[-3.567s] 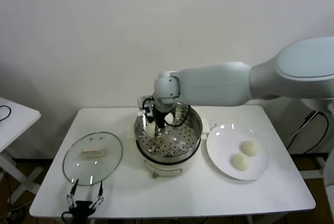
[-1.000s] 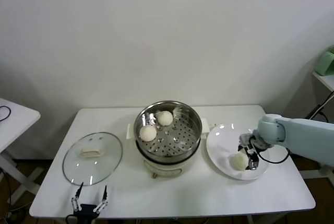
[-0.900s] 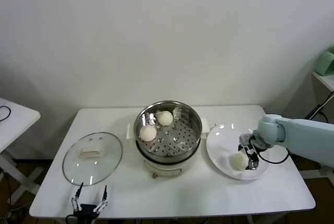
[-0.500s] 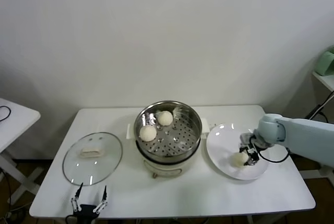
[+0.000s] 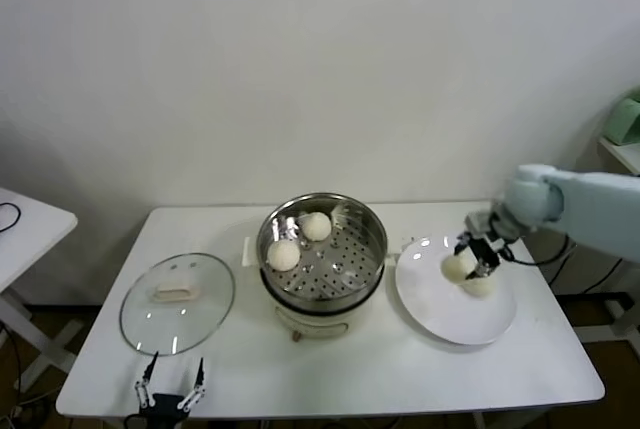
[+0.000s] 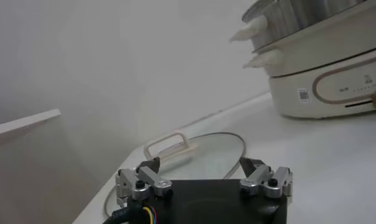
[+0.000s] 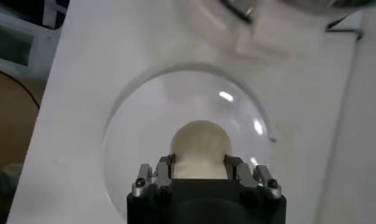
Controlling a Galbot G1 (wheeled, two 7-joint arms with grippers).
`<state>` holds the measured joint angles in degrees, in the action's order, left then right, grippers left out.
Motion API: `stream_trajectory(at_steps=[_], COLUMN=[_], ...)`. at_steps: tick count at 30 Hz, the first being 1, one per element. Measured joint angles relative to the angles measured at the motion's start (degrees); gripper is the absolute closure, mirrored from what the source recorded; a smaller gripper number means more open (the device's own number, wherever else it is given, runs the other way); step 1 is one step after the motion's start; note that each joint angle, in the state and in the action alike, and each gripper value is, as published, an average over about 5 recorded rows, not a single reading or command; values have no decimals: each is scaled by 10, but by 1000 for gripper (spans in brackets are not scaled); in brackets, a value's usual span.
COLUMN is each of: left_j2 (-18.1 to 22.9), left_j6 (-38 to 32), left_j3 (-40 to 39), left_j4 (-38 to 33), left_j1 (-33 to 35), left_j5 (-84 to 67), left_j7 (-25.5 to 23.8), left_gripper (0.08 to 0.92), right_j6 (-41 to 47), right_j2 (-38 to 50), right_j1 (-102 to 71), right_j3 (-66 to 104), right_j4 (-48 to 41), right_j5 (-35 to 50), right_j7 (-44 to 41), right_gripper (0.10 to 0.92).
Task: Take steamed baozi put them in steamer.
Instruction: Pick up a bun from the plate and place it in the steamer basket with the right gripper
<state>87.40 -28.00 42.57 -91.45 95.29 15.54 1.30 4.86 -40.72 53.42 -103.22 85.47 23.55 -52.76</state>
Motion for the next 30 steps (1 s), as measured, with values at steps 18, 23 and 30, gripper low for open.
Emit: stream_trajectory(at_steps=[18, 23, 30], left_j2=[1, 1, 3], left_j6=[-3, -2, -1], left_j3=[3, 3, 4], left_j4=[-8, -12, -9], left_j1=[2, 2, 0], left_j5=[2, 1, 0], left_j7=[3, 4, 4], left_gripper=[177, 177, 177], right_j6=[-125, -179, -247], right_j2=[-149, -192, -245], right_j1=[94, 47, -19], right_j3=[39, 60, 81], right_j4=[98, 91, 59], right_j5=[-30, -97, -169], right_j7=[24, 44, 54], right_gripper=[442, 451, 461])
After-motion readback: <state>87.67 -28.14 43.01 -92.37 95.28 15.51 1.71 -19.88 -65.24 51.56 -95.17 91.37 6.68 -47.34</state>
